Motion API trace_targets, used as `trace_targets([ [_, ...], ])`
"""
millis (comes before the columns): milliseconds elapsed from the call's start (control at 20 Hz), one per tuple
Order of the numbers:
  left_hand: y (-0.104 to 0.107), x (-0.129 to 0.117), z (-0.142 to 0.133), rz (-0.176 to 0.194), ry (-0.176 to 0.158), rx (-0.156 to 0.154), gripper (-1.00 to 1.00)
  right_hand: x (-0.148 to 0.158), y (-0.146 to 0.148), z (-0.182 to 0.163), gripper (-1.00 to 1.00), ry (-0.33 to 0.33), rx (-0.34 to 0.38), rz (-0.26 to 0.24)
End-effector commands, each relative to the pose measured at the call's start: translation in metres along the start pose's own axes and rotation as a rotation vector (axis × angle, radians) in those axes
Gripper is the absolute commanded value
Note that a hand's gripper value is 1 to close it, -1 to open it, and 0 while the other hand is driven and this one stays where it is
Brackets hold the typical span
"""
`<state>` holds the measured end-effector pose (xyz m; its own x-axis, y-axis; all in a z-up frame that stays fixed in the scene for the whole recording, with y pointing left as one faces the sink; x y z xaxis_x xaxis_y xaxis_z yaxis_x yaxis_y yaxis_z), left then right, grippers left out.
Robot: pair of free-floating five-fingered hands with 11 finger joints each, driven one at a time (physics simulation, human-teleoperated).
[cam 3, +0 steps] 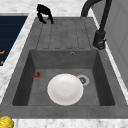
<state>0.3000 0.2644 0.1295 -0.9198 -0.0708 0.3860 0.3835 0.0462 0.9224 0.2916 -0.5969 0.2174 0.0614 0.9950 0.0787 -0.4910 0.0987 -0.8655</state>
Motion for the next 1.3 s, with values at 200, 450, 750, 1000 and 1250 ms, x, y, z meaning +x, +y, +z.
trace_targets([
  [200,0.0,0.0,0.0,0.0,0.0,0.0,0.0,-0.049,0.039,-0.043,1.0,-0.026,-0.007,0.058],
  [450,0.0,0.0,0.0,0.0,0.0,0.0,0.0,-0.075,0.069,-0.077,1.0,-0.018,-0.007,0.08],
  [750,0.0,0.0,0.0,0.0,0.0,0.0,0.0,-0.114,0.086,-0.106,1.0,-0.136,0.047,-0.023],
  [1000,0.0,0.0,0.0,0.0,0.0,0.0,0.0,-0.119,0.072,-0.101,1.0,-0.227,0.118,-0.112],
  [1250,0.0,0.0,0.0,0.0,0.0,0.0,0.0,-0.117,0.064,-0.089,-1.0,-0.224,0.14,-0.158],
])
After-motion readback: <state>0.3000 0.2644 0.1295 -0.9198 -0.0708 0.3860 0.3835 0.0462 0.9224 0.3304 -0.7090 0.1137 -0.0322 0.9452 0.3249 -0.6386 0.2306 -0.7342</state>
